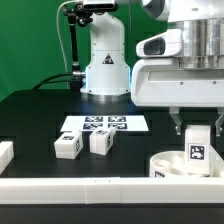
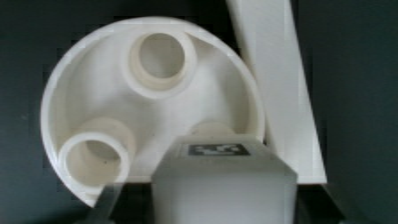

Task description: Assemble stool

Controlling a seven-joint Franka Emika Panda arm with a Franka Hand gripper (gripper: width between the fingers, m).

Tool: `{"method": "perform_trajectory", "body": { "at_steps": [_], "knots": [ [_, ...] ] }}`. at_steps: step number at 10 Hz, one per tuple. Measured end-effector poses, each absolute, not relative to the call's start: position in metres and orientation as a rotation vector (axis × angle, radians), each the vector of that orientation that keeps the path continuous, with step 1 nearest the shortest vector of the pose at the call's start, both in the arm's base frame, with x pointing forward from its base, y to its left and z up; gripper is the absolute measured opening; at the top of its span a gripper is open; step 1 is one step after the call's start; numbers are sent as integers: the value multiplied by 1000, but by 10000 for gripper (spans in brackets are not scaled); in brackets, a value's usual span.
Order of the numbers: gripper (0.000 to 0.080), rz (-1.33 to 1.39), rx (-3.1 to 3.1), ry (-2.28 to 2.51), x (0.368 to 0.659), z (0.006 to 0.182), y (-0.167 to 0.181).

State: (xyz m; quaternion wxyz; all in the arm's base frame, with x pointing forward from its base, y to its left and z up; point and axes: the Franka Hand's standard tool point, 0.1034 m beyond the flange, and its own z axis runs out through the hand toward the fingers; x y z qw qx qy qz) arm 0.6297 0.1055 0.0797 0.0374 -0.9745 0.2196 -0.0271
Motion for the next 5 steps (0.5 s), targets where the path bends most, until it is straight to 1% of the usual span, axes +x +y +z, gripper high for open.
{"method": "perform_trajectory", "body": {
  "at_steps": [3,5],
  "knots": [
    [337,-61,-2824,1098,629,80,113],
    [337,-35,-2715,1299,629,80,117]
  ]
}}
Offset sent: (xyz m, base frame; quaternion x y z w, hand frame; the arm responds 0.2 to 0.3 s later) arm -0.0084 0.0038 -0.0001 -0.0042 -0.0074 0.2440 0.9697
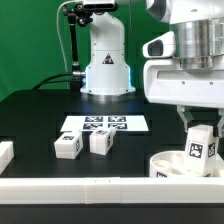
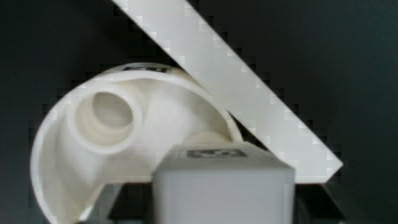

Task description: Assemble stool

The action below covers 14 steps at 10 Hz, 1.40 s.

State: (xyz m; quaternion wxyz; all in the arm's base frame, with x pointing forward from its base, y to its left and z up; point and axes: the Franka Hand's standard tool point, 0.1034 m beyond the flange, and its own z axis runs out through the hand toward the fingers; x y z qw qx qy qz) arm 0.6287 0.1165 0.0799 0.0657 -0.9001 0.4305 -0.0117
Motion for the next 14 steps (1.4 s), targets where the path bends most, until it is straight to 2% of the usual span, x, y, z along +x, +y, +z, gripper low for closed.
{"method": "perform_trajectory", "body": {
  "at_steps": [4,14],
  "knots": [
    [337,36,-2450,1677,628,80,126],
    [337,182,-1850,2277,626,80,135]
  ]
}}
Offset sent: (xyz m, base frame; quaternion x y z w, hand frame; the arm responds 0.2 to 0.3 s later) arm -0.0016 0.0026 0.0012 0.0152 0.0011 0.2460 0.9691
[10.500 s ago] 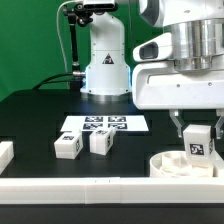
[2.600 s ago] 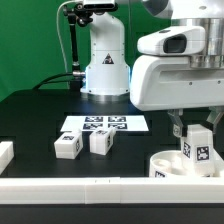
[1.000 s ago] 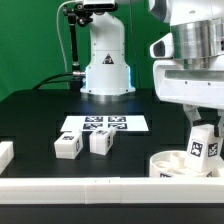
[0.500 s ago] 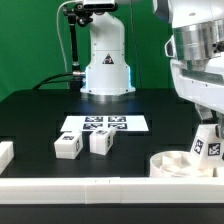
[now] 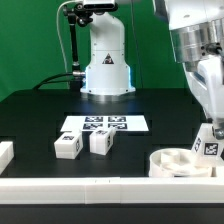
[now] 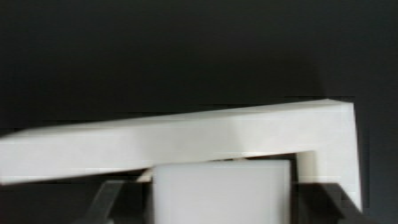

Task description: Assemble stool

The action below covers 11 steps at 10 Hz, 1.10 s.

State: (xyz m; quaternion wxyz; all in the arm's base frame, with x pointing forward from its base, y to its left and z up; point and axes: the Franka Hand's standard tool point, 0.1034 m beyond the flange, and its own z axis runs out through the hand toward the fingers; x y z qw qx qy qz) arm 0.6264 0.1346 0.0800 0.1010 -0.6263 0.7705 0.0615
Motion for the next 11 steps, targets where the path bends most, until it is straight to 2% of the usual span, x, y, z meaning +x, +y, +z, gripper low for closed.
{"method": "perform_trajectory", "body": {
  "at_steps": [2,3,4,5,6,8,10,11],
  "knots": [
    [337,190,-1809,2308,626,80,135],
    [408,190,-1817,2302,626,80,136],
    [408,189,-1824,2296,626,80,136],
    [589,187,-1870,2260,626,81,134],
    [631,173,-1942,2194,627,90,124],
    [646,114,-2072,2044,628,114,91],
    [649,114,-2183,1954,628,120,68],
    [649,114,-2184,1949,627,119,72]
  ]
}}
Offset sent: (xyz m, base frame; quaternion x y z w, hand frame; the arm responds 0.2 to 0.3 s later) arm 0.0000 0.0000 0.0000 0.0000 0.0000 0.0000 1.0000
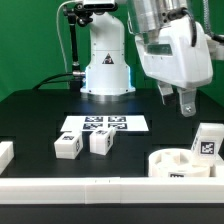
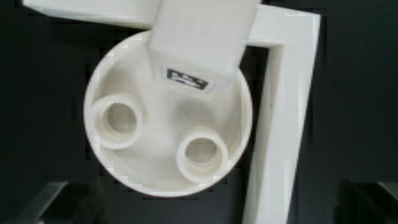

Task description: Assemble stool

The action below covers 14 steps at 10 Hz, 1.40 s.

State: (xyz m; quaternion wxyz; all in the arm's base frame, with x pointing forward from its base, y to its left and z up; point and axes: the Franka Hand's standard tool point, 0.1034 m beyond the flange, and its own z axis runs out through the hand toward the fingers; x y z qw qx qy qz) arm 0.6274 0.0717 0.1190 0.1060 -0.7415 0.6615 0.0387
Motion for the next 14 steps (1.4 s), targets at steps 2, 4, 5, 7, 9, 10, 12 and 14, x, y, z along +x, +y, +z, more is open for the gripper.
{"method": "perform_trajectory", "body": {
  "at_steps": [2,4,5,7,9,10,12,14],
  "knots": [
    [649,116,-2187,1946,627,118,72],
    [649,116,-2192,1940,627,118,73],
    [649,126,-2274,1854,621,115,70],
    [649,64,-2387,1726,603,103,53],
    [649,29,-2549,1515,590,95,17],
    [649,17,-2589,1457,589,93,1],
    [649,20,-2584,1466,589,93,6],
    [649,16,-2615,1425,589,92,6]
  ]
}}
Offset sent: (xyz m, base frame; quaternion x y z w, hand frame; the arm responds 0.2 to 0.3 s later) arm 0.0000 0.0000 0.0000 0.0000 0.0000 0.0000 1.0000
